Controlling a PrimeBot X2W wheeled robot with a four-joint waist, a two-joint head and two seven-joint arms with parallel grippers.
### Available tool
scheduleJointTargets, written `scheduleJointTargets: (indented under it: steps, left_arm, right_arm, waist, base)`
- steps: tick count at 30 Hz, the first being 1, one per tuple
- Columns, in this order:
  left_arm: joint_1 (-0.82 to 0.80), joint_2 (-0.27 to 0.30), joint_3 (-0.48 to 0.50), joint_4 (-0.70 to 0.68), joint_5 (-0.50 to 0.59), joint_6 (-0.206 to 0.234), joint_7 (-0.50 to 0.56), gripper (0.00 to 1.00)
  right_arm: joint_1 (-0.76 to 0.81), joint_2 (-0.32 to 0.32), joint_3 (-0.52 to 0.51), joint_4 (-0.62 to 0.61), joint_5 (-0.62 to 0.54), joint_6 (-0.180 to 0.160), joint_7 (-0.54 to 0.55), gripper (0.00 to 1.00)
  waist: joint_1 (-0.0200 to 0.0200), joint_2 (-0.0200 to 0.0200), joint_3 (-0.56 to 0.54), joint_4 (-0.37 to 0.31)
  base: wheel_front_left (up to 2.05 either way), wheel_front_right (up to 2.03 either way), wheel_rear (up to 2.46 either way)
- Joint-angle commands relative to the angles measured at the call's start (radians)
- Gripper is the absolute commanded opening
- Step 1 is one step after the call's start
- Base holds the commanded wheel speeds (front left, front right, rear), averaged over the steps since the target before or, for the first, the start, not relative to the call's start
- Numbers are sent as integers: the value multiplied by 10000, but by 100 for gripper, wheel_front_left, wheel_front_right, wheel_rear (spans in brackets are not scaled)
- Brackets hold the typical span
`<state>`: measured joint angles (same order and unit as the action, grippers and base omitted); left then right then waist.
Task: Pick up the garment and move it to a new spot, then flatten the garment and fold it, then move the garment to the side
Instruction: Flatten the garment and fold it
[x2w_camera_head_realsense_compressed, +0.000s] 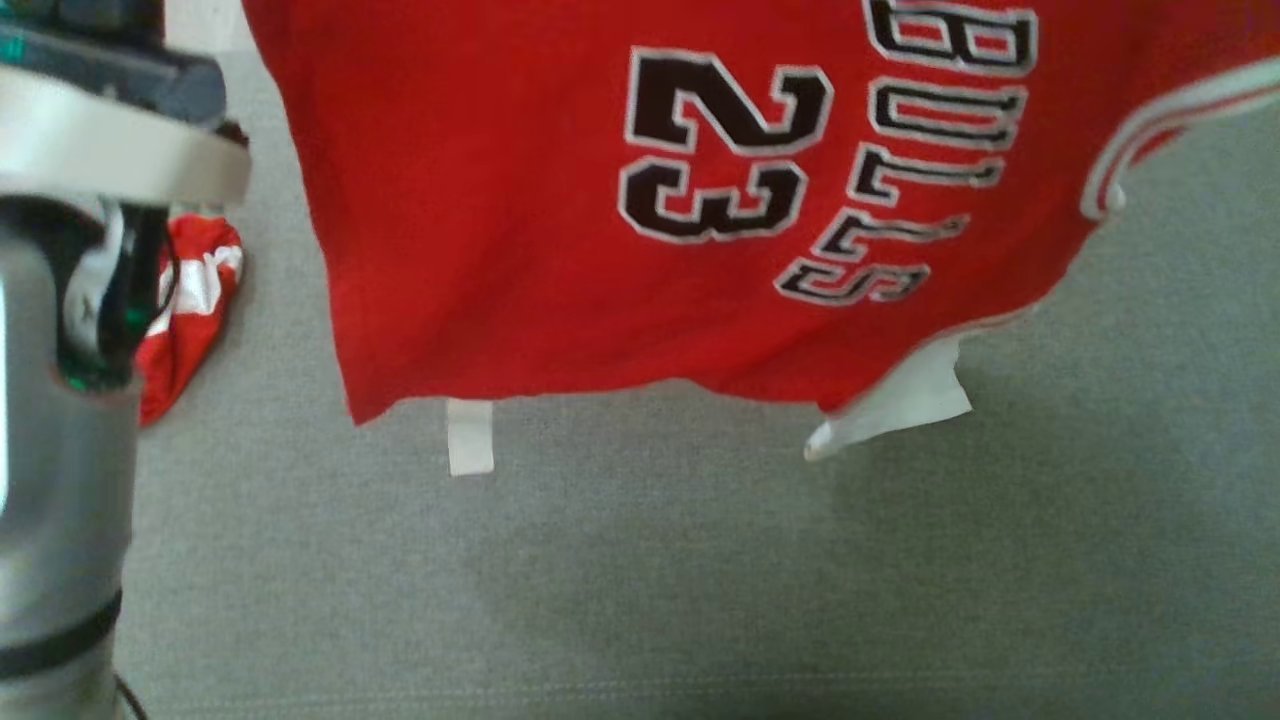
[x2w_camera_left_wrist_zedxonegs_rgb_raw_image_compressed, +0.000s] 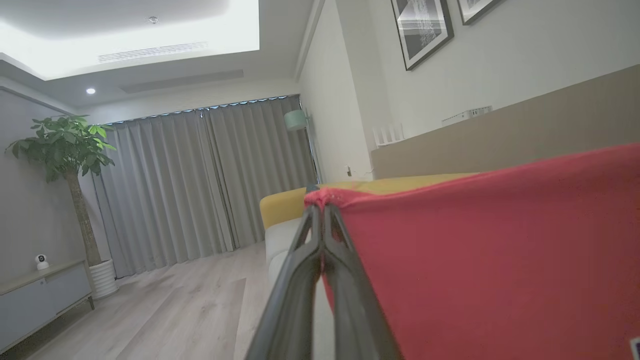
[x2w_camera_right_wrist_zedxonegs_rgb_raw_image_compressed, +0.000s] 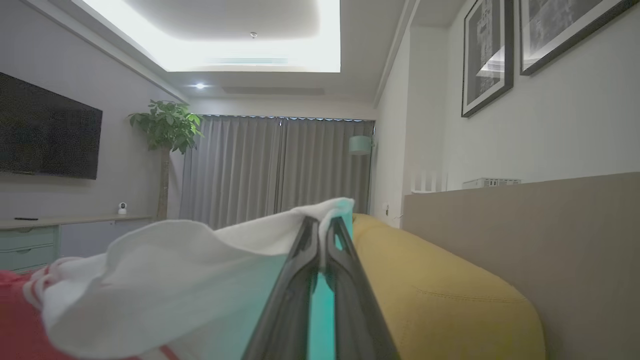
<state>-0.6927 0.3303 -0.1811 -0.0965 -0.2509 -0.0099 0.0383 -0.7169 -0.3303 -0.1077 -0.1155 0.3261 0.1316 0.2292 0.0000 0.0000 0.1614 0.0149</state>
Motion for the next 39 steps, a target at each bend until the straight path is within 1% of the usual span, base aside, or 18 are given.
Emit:
scheduleJointTargets:
  steps: [1,6,9,10,15,17,20,24,28,31,33,36,39]
  left_arm:
    - [-924,235,373,141,39,18,-177,0]
    - [-2496,-151,86,2239,187,-105,-976,0]
    - [-3674,-348,75,3688,251,-123,-1614,0]
    - [-3674,-348,75,3688,251,-123,-1614,0]
    - [-5354,-571,43,5907,334,-198,-2489,0]
    - [-5768,-698,-11,6703,311,-292,-2662,0]
    - [-5935,-946,-109,7905,212,-445,-2816,0]
    - [-5708,-1296,-131,9347,2,-594,-2938,0]
    - [-5214,-1654,-151,10428,-139,-717,-2989,0]
    - [-4630,-1866,62,10568,-291,-764,-2995,0]
    - [-4202,-1912,268,10475,-365,-792,-2996,0]
    - [-3426,-1981,545,10117,-374,-846,-2998,0]
    - [-2530,-2039,734,9504,-192,-879,-2998,0]
  right_arm:
    - [-771,-32,272,31,101,-9,-64,0]
    - [-2412,128,826,1764,248,-9,-615,0]
    - [-3562,308,1140,2951,331,-9,-1252,0]
    - [-3562,308,1140,2951,331,-9,-1252,0]
    - [-5334,710,1753,5096,410,-9,-2492,0]
    - [-5828,848,2084,5933,382,-9,-2883,0]
    - [-6186,1079,2557,7205,408,-9,-3335,0]
    - [-6145,1439,3138,8759,620,-9,-3669,0]
    - [-5679,1684,3560,9977,953,-9,-4055,0]
    - [-5079,1738,3863,10605,1291,-9,-4350,0]
    - [-4624,1759,4030,10813,1570,-9,-4532,0]
    - [-3829,1718,4245,10783,2021,-9,-4745,0]
    - [-2903,1607,4242,10365,2535,-9,-4861,0]
  waist:
    - [0,0,228,6]
    - [0,0,658,56]
    - [0,0,865,60]
    - [0,0,865,60]
    - [0,0,1141,-33]
    - [0,0,1324,-56]
    - [0,0,1606,-90]
    - [0,0,2074,-112]
    - [0,0,2589,-116]
    - [0,0,2830,-84]
    - [0,0,2932,-96]
    - [0,0,2944,-106]
    - [0,0,2902,-126]
  base:
    - [0,0,0]
    - [0,0,0]
    - [0,0,0]
    - [0,0,0]
    - [0,0,0]
    - [0,0,0]
    - [0,0,0]
    - [0,0,0]
    - [0,0,0]
    - [0,0,0]
    - [0,0,0]
    - [0,0,0]
    - [0,0,0]
